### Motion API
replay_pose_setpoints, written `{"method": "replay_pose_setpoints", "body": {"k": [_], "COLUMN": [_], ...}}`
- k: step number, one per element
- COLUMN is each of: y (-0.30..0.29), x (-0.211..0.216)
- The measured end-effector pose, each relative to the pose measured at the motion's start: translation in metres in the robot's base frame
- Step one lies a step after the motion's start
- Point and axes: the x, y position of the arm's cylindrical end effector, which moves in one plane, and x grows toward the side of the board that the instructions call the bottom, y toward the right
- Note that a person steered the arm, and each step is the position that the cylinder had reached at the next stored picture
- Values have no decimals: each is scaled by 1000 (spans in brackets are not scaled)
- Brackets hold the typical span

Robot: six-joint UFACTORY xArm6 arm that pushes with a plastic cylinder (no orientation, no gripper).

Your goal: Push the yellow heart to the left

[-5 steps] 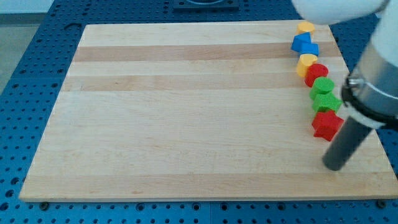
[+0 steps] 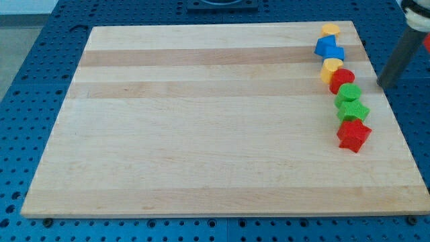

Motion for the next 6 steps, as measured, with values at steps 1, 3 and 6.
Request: {"method": "replay_pose_setpoints", "body": {"k": [1,3,6], "y": [-38,-97,-99], "x": [-11,-14,-12]}}
